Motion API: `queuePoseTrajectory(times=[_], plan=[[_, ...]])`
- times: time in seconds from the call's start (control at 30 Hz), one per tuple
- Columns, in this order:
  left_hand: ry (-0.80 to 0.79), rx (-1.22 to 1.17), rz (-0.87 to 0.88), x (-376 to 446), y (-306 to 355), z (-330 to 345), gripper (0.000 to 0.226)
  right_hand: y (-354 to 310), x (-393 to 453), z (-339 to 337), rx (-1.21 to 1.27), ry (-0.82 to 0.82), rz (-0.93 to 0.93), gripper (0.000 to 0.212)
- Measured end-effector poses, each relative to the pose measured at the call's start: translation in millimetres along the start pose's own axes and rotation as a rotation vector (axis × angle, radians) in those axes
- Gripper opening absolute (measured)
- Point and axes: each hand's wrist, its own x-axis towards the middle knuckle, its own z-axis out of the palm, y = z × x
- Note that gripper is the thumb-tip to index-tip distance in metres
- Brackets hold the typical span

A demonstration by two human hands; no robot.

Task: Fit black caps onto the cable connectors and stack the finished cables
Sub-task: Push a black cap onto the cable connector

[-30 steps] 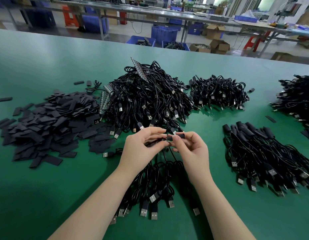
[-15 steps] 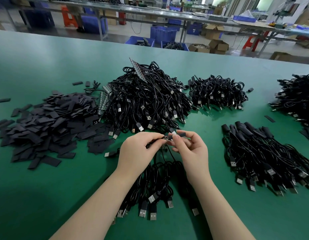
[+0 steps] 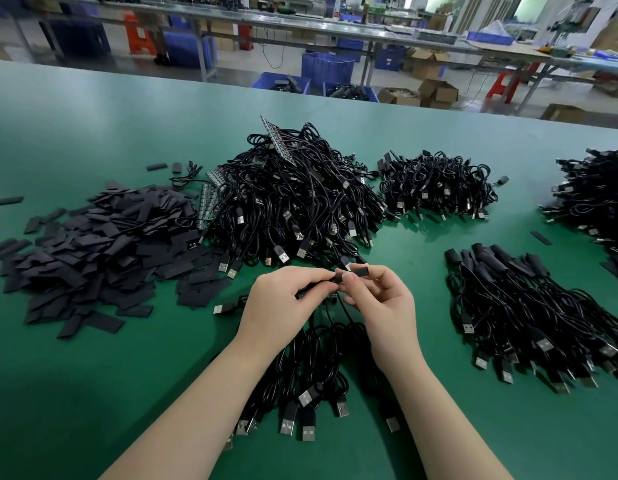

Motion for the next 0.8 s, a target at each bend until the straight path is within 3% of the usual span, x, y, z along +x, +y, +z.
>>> queuePoseTrajectory(times=[0.33, 0.53, 0.8], plan=[[0.001, 0.039, 0.026, -0.5, 0.9, 1.3, 0.019, -0.6, -0.6, -1.1, 0.028, 0.014, 0.036, 0.012], [0.018, -0.018, 0.009, -0.6, 0.6, -0.2, 0.018, -0.6, -1.4, 1.2, 0.001, -0.025, 0.051, 0.024], [0.004, -0.073, -0.03, 0.6, -1.1, 0.2, 0.018, -1.1, -1.4, 0.4, 0.006, -0.013, 0.032, 0.024]])
